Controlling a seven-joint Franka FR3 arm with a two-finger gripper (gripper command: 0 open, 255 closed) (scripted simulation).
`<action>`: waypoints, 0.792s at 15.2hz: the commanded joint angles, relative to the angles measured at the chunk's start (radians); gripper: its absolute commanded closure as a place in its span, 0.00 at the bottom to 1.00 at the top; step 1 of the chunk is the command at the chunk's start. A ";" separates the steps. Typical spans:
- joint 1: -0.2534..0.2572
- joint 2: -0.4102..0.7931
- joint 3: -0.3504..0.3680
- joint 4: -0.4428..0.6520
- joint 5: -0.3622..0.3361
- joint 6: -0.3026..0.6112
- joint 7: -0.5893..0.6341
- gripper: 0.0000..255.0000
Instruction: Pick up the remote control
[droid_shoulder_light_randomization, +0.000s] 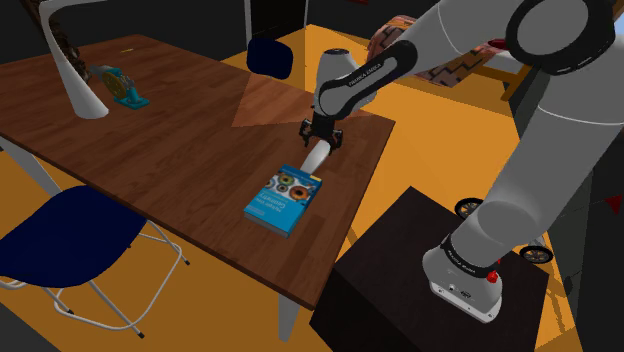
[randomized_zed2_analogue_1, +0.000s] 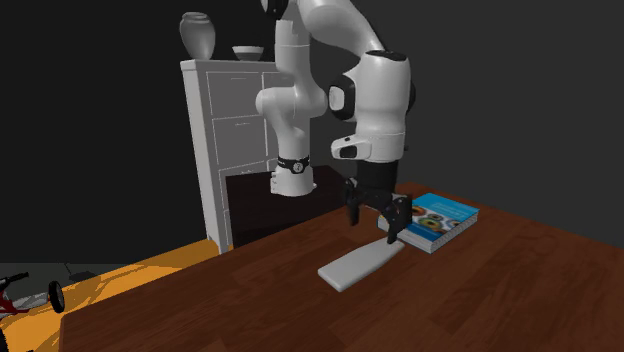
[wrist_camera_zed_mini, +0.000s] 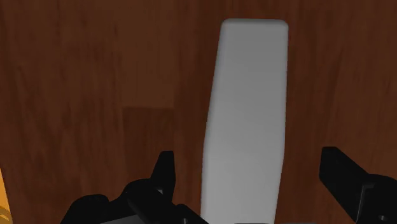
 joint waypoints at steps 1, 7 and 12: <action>0.000 0.046 -0.023 0.032 -0.018 0.022 0.061 0.00; 0.007 0.110 -0.032 0.026 -0.036 0.091 0.074 0.00; 0.009 0.128 -0.035 0.027 -0.041 0.108 0.077 1.00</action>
